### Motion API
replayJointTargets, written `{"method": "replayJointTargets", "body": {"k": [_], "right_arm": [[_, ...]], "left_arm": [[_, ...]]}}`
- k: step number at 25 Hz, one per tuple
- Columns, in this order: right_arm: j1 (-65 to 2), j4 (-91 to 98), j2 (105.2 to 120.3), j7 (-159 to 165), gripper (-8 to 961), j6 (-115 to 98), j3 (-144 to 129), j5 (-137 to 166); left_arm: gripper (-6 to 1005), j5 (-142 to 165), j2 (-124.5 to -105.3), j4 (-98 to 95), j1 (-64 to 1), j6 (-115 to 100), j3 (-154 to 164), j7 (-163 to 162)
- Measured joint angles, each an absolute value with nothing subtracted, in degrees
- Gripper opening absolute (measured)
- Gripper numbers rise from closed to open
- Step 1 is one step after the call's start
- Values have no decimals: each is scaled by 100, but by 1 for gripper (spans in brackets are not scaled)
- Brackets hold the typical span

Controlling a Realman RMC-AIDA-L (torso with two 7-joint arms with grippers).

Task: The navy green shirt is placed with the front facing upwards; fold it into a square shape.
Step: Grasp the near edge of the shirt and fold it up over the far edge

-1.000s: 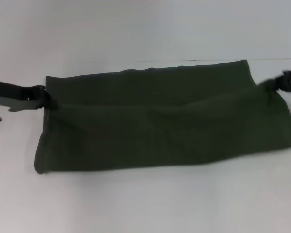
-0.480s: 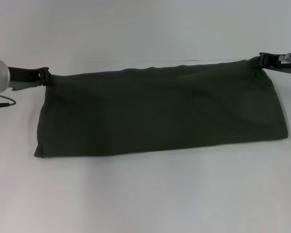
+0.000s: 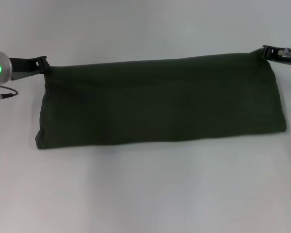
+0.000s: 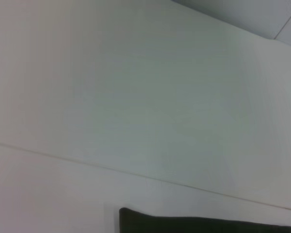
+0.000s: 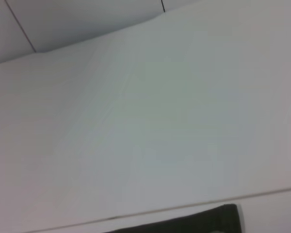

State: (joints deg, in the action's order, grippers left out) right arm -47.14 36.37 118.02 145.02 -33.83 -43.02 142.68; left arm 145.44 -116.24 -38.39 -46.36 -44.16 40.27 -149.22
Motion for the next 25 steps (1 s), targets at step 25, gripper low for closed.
{"method": "replayJointTargets", "body": {"k": [25], "right_arm": [[-5285,3068,11713,14462,88,-2537,-4663,14287]], "left_arm": [[50,14510,-11619,-3920,-4731,-4350,3983,-15064]]}}
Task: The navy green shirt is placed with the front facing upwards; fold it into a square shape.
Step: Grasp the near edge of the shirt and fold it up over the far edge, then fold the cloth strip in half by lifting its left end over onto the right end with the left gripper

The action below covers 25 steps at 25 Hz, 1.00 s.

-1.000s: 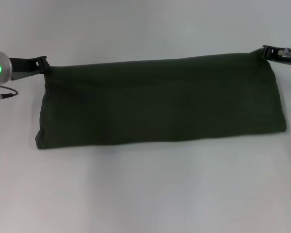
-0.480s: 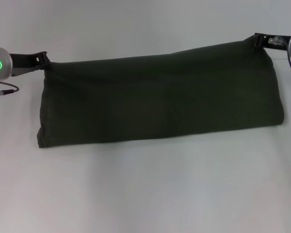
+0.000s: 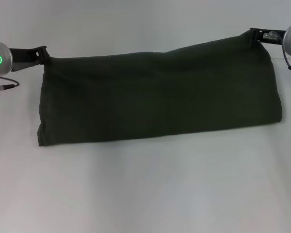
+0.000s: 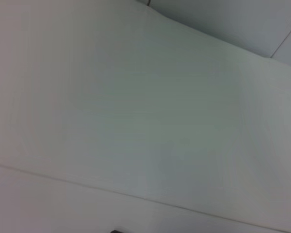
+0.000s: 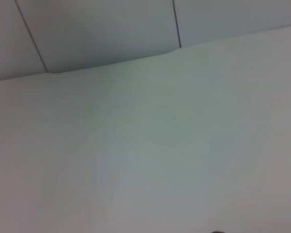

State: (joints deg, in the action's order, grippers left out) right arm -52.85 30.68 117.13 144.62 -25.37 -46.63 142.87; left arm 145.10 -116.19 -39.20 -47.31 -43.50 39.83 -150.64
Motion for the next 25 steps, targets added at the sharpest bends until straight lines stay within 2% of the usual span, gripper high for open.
{"method": "replayJointTargets", "body": {"k": [11,15,20,25], "right_arm": [[-5379,2848,11609,14496,136,-2518,-4788,14291],[-5368,2848,11490,14456,154,-2491,-4804,14291],[-5401,2826,11253,14489,176,-2638,-4808,14291],[-5239,3126,11147,14499,421,-3342,-4667,14145]], "left_arm": [[51,14492,-11658,-3933,-4716,-4196,3987,-15103],[104,14417,-11694,-3920,-4698,-4066,3972,-15149],[192,14403,-11750,-3939,-4691,-4015,3971,-15362],[376,14248,-11804,-3988,-4613,-4020,3972,-15423]]}}
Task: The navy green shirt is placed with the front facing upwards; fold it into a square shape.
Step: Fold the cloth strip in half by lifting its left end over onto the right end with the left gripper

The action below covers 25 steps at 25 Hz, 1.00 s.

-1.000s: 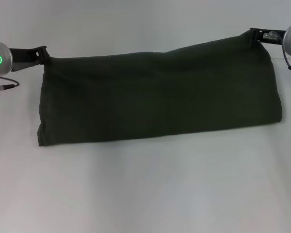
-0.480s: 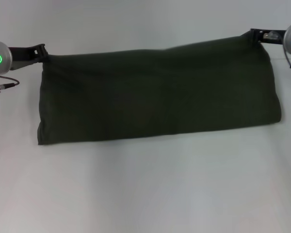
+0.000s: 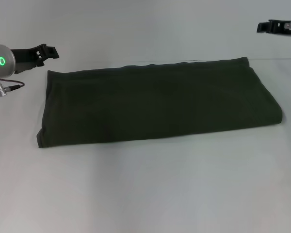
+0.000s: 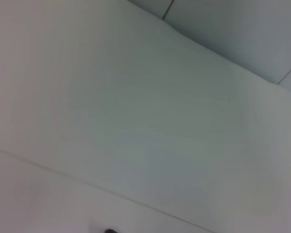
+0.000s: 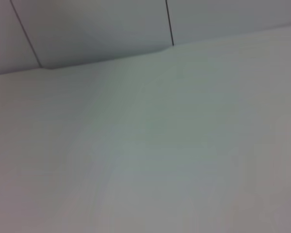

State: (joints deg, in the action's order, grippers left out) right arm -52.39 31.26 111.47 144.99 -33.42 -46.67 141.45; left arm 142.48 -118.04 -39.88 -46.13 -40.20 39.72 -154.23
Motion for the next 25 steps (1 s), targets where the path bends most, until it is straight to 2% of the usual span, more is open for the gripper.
{"method": "replayJointTargets", "body": {"k": [5,10,16,25], "right_arm": [[-4552,3805,11197,14362,533,-4556,-4520,13330],[-3681,4038,11178,13799,646,-5866,-4336,11769],[-2936,3525,11141,12750,797,-7309,-3672,10390],[-2604,3210,11133,12454,794,-7927,-3471,10279]], "left_arm": [[623,12970,-11786,-4284,-4062,-4546,3974,-15035],[648,11478,-11675,-4312,-3497,-5775,3578,-14308],[679,11092,-11756,-4094,-2864,-7556,2496,-14119],[684,11139,-11970,-3832,-2036,-8052,2205,-14537]]}}
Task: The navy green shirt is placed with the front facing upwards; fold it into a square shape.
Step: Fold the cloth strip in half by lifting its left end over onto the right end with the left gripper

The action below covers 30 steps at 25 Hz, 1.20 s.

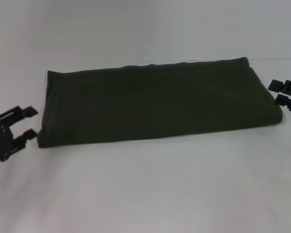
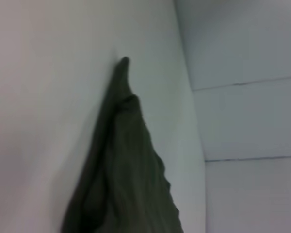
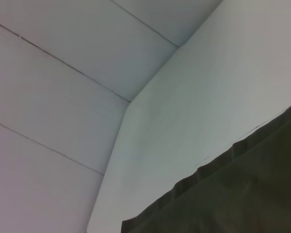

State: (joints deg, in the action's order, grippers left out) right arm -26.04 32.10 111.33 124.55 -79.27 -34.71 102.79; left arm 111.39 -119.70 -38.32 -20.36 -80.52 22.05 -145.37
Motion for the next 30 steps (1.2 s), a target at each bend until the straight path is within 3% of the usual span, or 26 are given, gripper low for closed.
{"method": "replayJointTargets", "body": {"k": [7,30], "right_arm": [[-2633,3198,11120,12415,794,-7962,-3472,10277],[-2634,3190,11118,12449,793,-7898,-3410,10230]], "left_arm": [[683,11342,-12083,-3709,-1915,-7604,2209,-14976],[679,11345,-12031,-3252,-2326,-6934,2205,-15000]]}}
